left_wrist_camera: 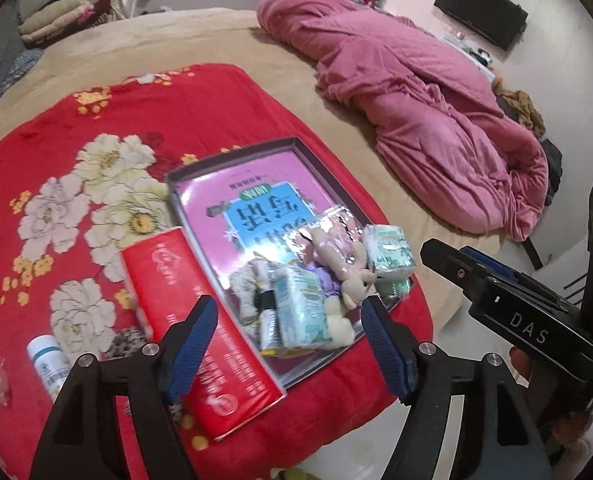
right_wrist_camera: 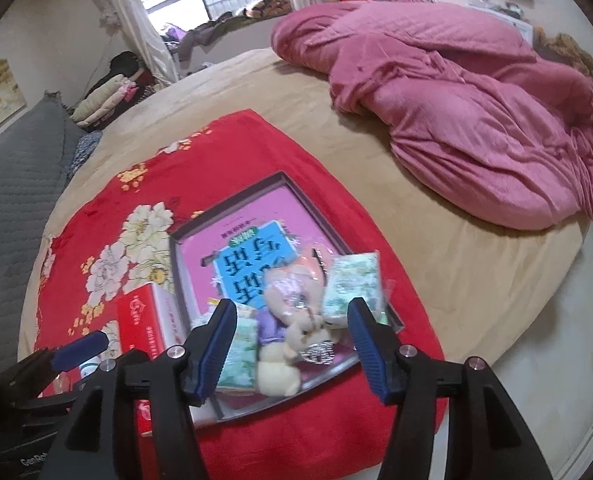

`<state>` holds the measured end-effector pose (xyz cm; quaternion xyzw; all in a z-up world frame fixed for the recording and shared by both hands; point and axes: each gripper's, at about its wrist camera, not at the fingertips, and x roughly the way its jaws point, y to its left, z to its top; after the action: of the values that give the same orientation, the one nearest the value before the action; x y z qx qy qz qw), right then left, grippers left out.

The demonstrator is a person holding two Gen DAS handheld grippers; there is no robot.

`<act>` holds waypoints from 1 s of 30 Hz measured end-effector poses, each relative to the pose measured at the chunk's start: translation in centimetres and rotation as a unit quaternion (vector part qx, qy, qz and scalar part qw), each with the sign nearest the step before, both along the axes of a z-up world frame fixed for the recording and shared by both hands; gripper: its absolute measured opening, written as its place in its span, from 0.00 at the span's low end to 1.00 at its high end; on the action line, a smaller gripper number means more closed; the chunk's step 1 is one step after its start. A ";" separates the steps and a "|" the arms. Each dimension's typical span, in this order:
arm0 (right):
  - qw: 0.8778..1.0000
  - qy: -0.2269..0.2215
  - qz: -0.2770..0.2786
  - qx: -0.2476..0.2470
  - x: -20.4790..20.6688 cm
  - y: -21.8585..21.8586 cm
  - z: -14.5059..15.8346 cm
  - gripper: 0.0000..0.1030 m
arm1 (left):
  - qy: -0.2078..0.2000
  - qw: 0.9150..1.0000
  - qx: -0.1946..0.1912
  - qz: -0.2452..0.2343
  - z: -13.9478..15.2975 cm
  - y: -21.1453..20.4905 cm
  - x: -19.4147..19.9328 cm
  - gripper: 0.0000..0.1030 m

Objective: Organize soft objects
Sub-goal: 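Move both open tools back from the tray toward the remaining items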

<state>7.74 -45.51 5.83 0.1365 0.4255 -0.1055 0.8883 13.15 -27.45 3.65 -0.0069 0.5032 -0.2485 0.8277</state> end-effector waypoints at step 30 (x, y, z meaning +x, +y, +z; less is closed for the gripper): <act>0.984 -0.014 0.163 -0.073 0.7 20.5 3.4 0.59 | -0.031 0.987 -0.037 0.156 2.6 22.7 -3.7 0.74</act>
<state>8.42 -25.00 9.20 0.0010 0.4210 0.0118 0.9070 9.47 -4.72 6.25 -0.1085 0.4605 -0.1355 0.8705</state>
